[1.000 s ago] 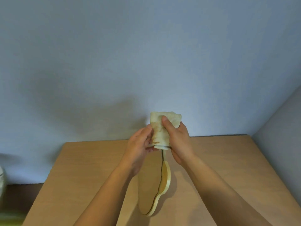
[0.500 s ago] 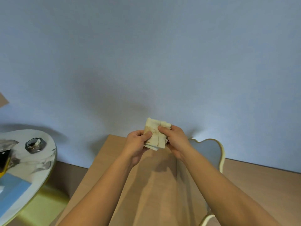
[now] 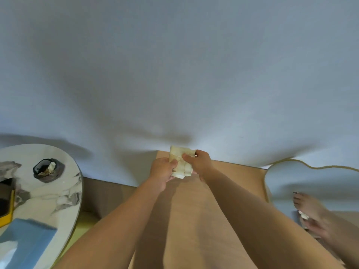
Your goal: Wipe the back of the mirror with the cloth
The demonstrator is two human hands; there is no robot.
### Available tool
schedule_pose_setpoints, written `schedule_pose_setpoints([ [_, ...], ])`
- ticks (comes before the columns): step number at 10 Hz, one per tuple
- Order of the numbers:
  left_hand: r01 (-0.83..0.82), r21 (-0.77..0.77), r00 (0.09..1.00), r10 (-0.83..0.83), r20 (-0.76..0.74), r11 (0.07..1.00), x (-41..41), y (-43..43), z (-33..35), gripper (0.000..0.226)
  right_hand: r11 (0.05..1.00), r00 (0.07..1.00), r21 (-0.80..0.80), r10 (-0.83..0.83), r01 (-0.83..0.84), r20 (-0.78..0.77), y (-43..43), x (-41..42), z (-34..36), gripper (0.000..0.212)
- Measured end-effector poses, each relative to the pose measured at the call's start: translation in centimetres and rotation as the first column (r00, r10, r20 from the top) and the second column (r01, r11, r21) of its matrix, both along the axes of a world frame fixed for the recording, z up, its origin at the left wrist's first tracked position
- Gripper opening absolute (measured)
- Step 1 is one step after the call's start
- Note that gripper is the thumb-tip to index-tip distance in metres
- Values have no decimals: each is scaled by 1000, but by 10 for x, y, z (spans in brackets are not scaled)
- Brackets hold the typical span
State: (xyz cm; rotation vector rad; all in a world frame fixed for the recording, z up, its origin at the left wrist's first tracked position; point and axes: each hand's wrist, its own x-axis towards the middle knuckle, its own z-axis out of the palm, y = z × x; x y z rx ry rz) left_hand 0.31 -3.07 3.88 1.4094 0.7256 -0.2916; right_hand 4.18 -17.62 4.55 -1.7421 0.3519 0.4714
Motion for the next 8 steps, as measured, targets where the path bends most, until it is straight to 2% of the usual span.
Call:
schedule_pose_setpoints([
  [1,76,97,996,-70,-57,992,16,22,-44,13,993,999,-115,-5,0,-44,25,14,-41,16],
  [3,164,359,987,-154,-56,919,39,31,-97,23,965,999,-263,-31,19,-43,50,30,-95,12],
  [4,164,466,986,-161,-47,869,40,31,-105,18,923,999,-385,-15,2,-29,56,30,-102,22],
  [6,175,585,979,-205,-14,792,36,30,-107,23,856,998,-513,-65,58,4,62,25,-104,38],
  [7,234,622,962,-269,-40,747,36,29,-100,31,828,996,-556,-85,66,-8,60,26,-100,56],
  [8,284,722,944,-315,-95,631,32,33,-86,44,859,997,-511,-67,36,-41,56,28,-83,73],
])
